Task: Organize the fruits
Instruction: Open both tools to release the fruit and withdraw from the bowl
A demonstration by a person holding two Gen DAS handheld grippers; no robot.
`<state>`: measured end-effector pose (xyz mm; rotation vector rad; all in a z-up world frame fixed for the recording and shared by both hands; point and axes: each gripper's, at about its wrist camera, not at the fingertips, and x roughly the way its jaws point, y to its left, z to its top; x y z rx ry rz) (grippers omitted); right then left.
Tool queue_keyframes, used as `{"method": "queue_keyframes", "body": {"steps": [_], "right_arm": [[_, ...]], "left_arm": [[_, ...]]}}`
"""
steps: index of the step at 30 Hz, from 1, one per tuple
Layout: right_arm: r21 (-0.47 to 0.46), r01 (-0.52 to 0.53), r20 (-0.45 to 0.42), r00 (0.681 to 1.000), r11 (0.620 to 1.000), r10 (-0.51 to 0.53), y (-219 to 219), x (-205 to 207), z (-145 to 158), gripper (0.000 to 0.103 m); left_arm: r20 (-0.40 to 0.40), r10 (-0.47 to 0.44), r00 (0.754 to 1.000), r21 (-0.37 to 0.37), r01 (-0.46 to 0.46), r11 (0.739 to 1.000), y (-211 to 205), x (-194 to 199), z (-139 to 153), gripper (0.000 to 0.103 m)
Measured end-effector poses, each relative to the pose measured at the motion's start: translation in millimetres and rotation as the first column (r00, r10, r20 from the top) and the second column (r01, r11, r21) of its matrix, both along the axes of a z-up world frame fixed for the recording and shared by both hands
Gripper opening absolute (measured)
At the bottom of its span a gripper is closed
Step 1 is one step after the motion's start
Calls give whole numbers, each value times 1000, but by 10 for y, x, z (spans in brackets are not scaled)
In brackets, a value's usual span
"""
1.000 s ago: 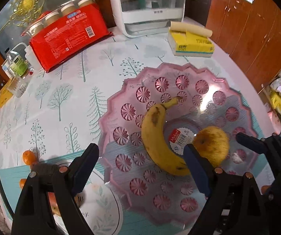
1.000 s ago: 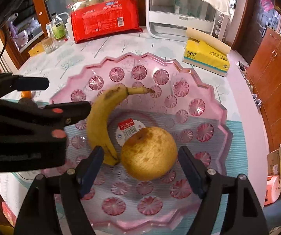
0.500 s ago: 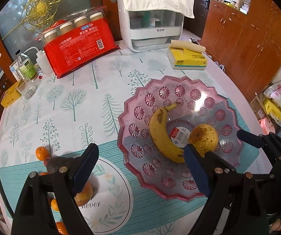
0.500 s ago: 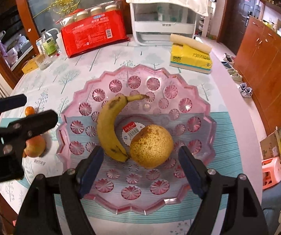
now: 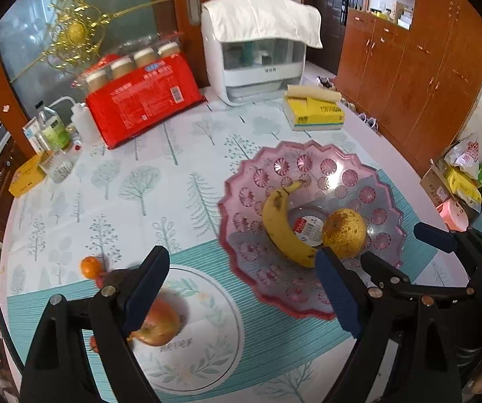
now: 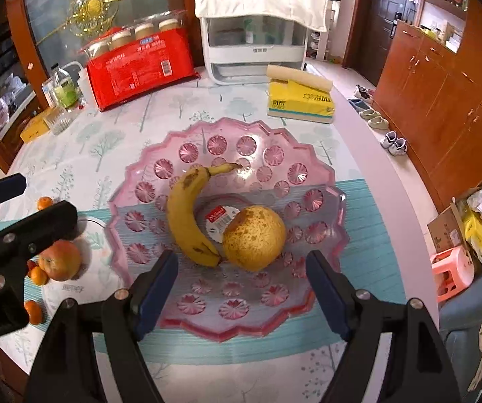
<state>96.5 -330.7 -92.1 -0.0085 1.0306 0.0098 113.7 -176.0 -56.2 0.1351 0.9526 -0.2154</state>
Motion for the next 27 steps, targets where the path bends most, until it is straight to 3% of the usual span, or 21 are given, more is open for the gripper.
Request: {"method": "queue_keyframes", "body": {"steps": [8, 16, 27], "right_arm": [[15, -59, 73, 996, 998, 58, 486, -289, 282, 79], [-23, -140, 126, 982, 990, 142, 1230, -519, 451, 79], [0, -166, 79, 983, 986, 166, 1950, -635, 174, 79]], "left_arm": [[60, 43, 997, -18, -42, 999, 654, -372, 262, 88], [74, 125, 989, -31, -123, 992, 1554, -687, 312, 88], [-13, 207, 978, 4, -207, 978, 2670, -942, -156, 88]]}}
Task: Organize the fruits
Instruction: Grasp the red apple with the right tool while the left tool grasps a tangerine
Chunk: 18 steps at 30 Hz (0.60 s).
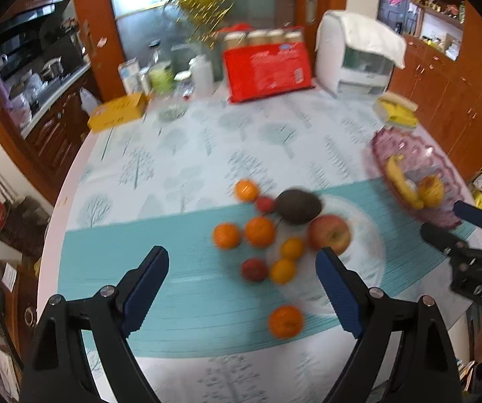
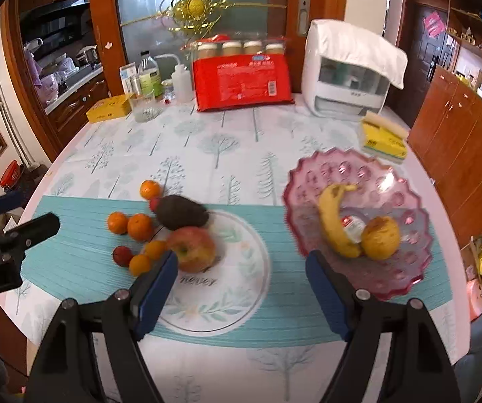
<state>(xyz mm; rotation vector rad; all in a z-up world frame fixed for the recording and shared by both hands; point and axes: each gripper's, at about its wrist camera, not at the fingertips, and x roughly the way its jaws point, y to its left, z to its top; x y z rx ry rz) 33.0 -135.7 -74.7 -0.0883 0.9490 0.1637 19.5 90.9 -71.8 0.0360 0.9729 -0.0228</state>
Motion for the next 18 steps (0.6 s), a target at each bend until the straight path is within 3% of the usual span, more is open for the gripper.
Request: {"method": "queue_keyframes", "body": {"steps": [9, 18], "right_arm": [[57, -1, -127, 992, 998, 9, 301, 25, -504, 79], [64, 10, -205, 979, 998, 4, 341, 296, -891, 79]], "left_arm": [[-163, 4, 987, -52, -12, 999, 362, 67, -673, 88], [-264, -109, 958, -146, 72, 987, -37, -66, -1089, 88]]}}
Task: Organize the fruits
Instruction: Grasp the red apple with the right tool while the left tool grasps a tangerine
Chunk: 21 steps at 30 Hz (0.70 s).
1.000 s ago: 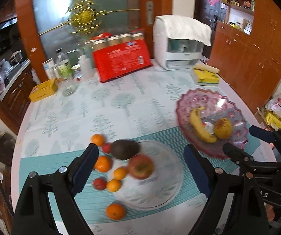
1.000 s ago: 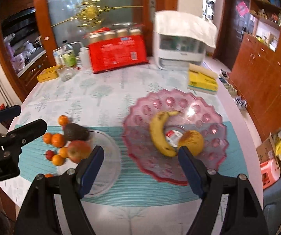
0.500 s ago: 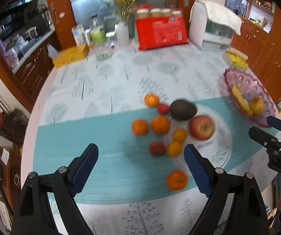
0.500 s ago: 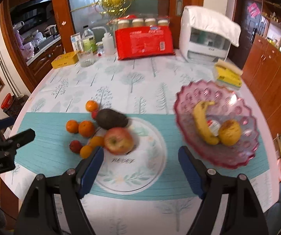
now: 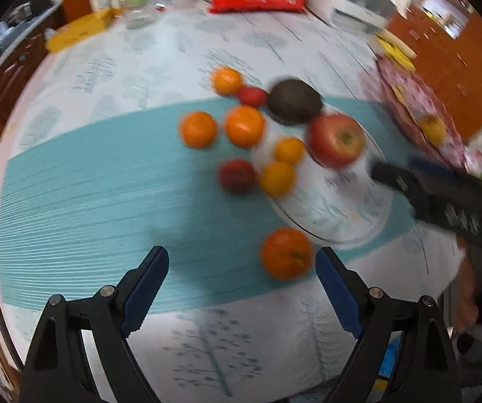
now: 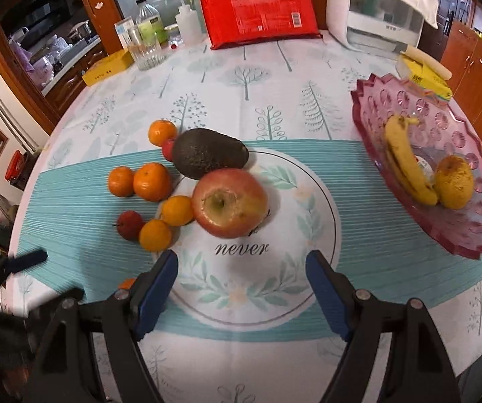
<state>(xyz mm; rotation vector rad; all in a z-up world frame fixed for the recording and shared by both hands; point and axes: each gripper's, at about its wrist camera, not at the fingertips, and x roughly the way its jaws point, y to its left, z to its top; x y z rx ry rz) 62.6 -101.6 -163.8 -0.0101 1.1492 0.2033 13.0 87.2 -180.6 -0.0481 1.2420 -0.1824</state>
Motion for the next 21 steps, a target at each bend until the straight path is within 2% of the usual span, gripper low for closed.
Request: {"method": "queue_keyframes", "body": {"steps": [4, 7, 12, 17, 21], "right_arm": [[28, -6, -15, 1000, 1000, 7, -2, 202, -86, 79], [47, -29, -21, 999, 998, 30, 22, 343, -135, 79], [67, -53, -37, 998, 996, 56, 54, 483, -257, 79], [93, -67, -59, 996, 993, 72, 70, 559, -389, 79], [95, -94, -60, 993, 991, 100, 125, 615, -474, 79]], "left_arm": [[5, -56, 998, 48, 55, 997, -306, -53, -169, 88], [27, -50, 998, 80, 48, 996, -454, -68, -263, 88], [34, -31, 999, 79, 28, 996, -558, -111, -339, 86], [13, 38, 999, 58, -38, 998, -495, -117, -426, 56], [5, 81, 997, 6, -81, 997, -449, -142, -468, 47]]}}
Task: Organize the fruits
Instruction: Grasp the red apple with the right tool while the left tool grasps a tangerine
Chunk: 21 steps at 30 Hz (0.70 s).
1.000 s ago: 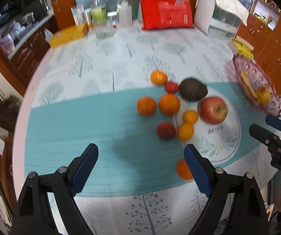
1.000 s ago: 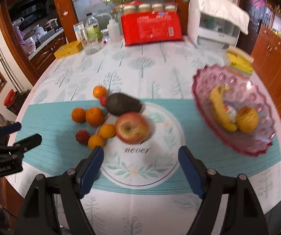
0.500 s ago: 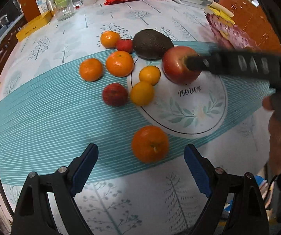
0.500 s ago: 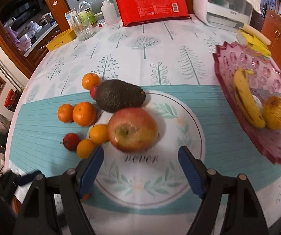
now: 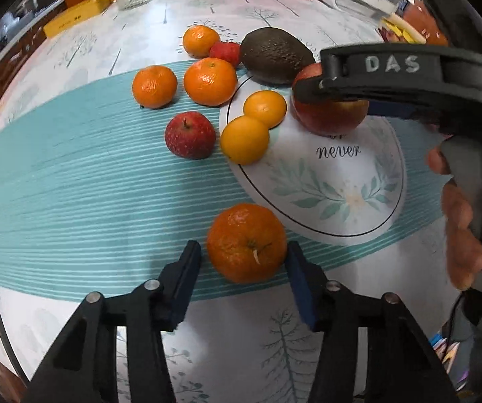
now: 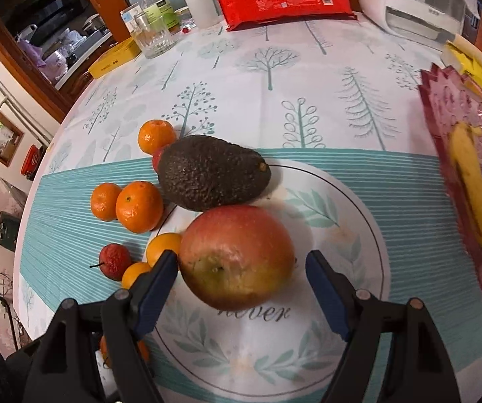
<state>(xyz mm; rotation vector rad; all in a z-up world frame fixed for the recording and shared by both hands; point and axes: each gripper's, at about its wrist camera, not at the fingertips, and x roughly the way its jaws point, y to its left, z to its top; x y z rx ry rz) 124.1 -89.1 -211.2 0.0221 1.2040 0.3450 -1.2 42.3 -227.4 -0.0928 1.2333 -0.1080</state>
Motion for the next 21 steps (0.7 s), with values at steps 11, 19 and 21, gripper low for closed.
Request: {"method": "queue_keyframes", "body": {"steps": [11, 19, 21], "right_arm": [[4, -29, 25, 999, 1000, 29, -9, -63, -43, 72], [21, -33, 47, 998, 999, 32, -259, -381, 159, 72], [34, -23, 59, 998, 999, 21, -368, -464, 274, 72]], "left_arm": [[40, 31, 999, -17, -31, 999, 7, -50, 54, 42], [90, 16, 996, -16, -15, 1000, -1, 35, 312, 42], [110, 5, 994, -17, -3, 1000, -51, 73, 451, 42]]}}
